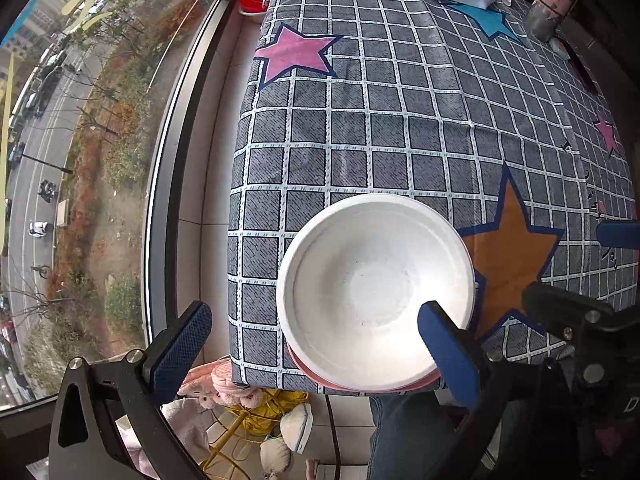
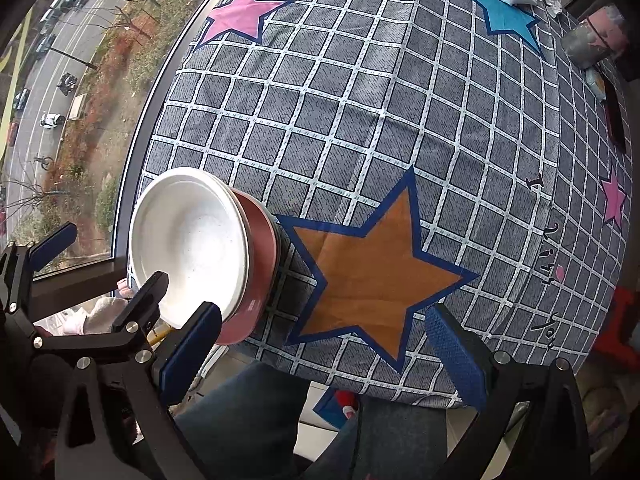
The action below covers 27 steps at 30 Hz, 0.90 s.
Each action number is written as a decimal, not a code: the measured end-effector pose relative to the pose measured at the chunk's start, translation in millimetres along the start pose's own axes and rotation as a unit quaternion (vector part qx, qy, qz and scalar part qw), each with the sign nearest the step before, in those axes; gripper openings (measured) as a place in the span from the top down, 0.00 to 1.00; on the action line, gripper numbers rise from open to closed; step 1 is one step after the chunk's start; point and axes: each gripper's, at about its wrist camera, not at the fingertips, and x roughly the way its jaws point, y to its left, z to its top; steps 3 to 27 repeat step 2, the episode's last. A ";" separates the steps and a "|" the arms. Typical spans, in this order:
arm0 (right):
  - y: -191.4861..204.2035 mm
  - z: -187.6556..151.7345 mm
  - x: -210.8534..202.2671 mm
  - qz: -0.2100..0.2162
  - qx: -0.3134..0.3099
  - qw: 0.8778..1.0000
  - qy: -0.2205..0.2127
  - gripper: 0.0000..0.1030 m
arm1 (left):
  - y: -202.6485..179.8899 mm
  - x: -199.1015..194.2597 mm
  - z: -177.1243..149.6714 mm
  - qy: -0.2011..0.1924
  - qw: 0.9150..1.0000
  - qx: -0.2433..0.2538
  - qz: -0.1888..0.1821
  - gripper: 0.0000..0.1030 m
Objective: Organize plates and bowls
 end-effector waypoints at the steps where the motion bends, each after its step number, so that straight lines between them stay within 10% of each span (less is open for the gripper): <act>1: -1.1 1.3 -1.2 0.003 -0.004 1.000 -0.002 0.01 | 1.4 -1.2 0.8 -0.005 1.000 -0.008 -0.002 0.00; 27: -3.1 3.1 -2.4 0.008 -0.007 1.000 -0.004 0.01 | 2.8 -1.1 2.0 -0.003 1.000 -0.017 -0.006 0.00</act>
